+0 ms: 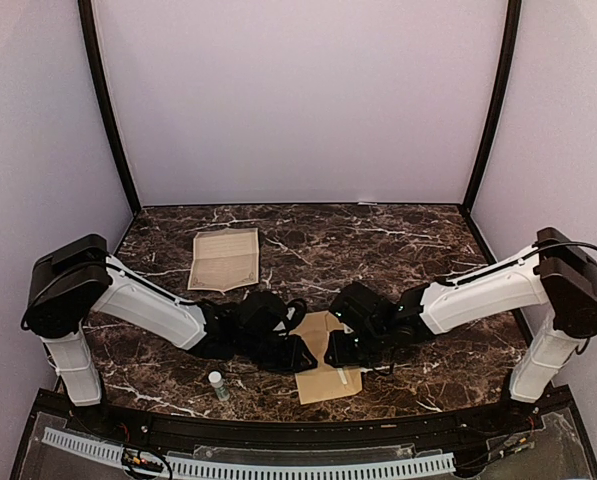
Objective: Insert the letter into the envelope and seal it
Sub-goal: Place the letter in the envelope, then pick up the letter from the center of the board.
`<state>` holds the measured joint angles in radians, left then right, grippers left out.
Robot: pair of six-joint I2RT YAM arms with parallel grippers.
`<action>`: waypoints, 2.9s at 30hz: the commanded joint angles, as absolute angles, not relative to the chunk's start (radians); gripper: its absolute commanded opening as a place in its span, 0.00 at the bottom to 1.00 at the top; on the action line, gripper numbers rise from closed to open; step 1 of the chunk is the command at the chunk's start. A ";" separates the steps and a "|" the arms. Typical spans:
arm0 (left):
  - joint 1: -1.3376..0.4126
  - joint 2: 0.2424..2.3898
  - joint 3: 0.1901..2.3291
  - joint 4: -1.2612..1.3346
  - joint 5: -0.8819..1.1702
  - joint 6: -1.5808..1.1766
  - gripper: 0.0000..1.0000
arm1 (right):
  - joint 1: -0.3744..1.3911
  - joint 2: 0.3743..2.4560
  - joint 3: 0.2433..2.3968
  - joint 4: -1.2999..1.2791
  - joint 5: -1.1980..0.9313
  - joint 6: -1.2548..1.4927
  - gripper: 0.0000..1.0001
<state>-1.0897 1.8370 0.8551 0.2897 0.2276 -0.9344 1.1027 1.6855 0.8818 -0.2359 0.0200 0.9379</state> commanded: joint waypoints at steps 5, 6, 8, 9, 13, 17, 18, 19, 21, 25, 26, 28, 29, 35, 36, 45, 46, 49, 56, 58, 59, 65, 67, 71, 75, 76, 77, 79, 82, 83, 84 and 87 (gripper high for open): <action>-1.096 1.735 0.870 0.180 0.132 -0.899 0.29 | 1.121 1.636 0.863 -0.255 0.069 0.971 0.38; -1.095 1.718 0.866 0.171 0.113 -0.898 0.31 | 1.120 1.625 0.859 -0.258 0.069 0.971 0.38; -1.095 1.662 0.856 0.144 0.091 -0.903 0.37 | 1.120 1.608 0.852 -0.265 0.064 0.972 0.39; -1.095 1.653 0.844 0.126 0.085 -0.914 0.41 | 1.120 1.602 0.849 -0.266 0.062 0.974 0.39; -1.095 1.623 0.784 0.140 0.087 -0.962 0.48 | 1.125 1.582 0.833 -0.260 0.056 0.982 0.40; -1.095 1.646 0.763 0.158 0.108 -0.983 0.49 | 1.127 1.592 0.826 -0.247 0.044 0.983 0.40; -1.095 1.655 0.763 0.154 0.112 -0.984 0.49 | 1.128 1.598 0.828 -0.246 0.041 0.982 0.40; -1.095 1.659 0.765 0.151 0.113 -0.985 0.49 | 1.129 1.604 0.832 -0.246 0.039 0.980 0.40; -1.095 1.668 0.767 0.145 0.109 -0.987 0.49 | 1.130 1.616 0.839 -0.243 0.038 0.980 0.40; -1.096 1.677 0.767 0.145 0.113 -0.985 0.47 | 1.132 1.636 0.849 -0.225 0.028 0.979 0.40; -1.096 1.681 0.767 0.149 0.115 -0.984 0.47 | 1.133 1.641 0.852 -0.223 0.026 0.979 0.40; -1.097 1.687 0.765 0.165 0.125 -0.983 0.46 | 1.135 1.652 0.858 -0.221 0.022 0.977 0.40; -1.097 1.689 0.764 0.172 0.133 -0.985 0.46 | 1.136 1.654 0.860 -0.220 0.022 0.976 0.40; -1.098 1.731 0.770 0.198 0.156 -0.990 0.41 | 1.139 1.665 0.864 -0.211 0.013 0.974 0.40; -1.099 1.734 0.770 0.204 0.158 -0.992 0.41 | 1.139 1.667 0.864 -0.204 0.010 0.973 0.40; -1.109 1.748 0.794 0.203 0.160 -0.993 0.35 | 1.155 1.698 0.899 -0.184 0.004 0.960 0.37; -1.110 1.748 0.798 0.201 0.158 -0.992 0.35 | 1.157 1.700 0.902 -0.187 0.005 0.959 0.37; -1.112 1.732 0.799 0.181 0.132 -0.988 0.34 | 1.160 1.691 0.904 -0.187 0.007 0.960 0.36; -1.100 1.584 0.786 0.071 0.013 -0.957 0.50 | 1.159 1.580 0.891 -0.190 0.062 0.965 0.42; -1.081 1.550 0.801 0.000 -0.016 -0.946 0.56 | 1.155 1.546 0.895 -0.215 0.094 0.944 0.48; -1.074 1.538 0.814 -0.061 -0.020 -0.943 0.59 | 1.151 1.525 0.896 -0.227 0.106 0.930 0.52; -1.012 1.398 0.859 -0.249 -0.114 -0.978 0.72 | 1.085 1.368 0.850 -0.233 0.086 0.813 0.66; -0.981 1.359 0.853 -0.251 -0.124 -1.006 0.74 | 1.049 1.321 0.831 -0.240 0.061 0.775 0.68; -0.879 1.320 0.817 -0.205 -0.088 -1.054 0.76 | 0.971 1.247 0.794 -0.241 0.025 0.717 0.71; -0.755 1.341 0.794 -0.128 -0.016 -1.075 0.76 | 0.907 1.192 0.770 -0.253 0.006 0.684 0.73; -0.737 1.350 0.799 -0.119 -0.012 -1.085 0.76 | 0.893 1.181 0.761 -0.253 0.005 0.683 0.74; -0.707 1.368 0.802 -0.114 -0.008 -1.090 0.76 | 0.877 1.170 0.752 -0.247 -0.020 0.680 0.74; -0.678 1.390 0.808 -0.107 -0.025 -1.112 0.76 | 0.851 1.154 0.730 -0.228 -0.055 0.680 0.74; -0.642 1.411 0.786 -0.099 -0.082 -1.172 0.76 | 0.823 1.142 0.706 -0.204 -0.093 0.680 0.74; -0.635 1.416 0.761 -0.082 -0.092 -1.186 0.75 | 0.817 1.141 0.703 -0.201 -0.103 0.677 0.74; -0.622 1.416 0.746 -0.070 -0.106 -1.210 0.75 | 0.812 1.142 0.701 -0.198 -0.113 0.674 0.74; -0.582 1.411 0.674 0.009 -0.096 -1.233 0.74 | 0.800 1.146 0.704 -0.201 -0.132 0.664 0.74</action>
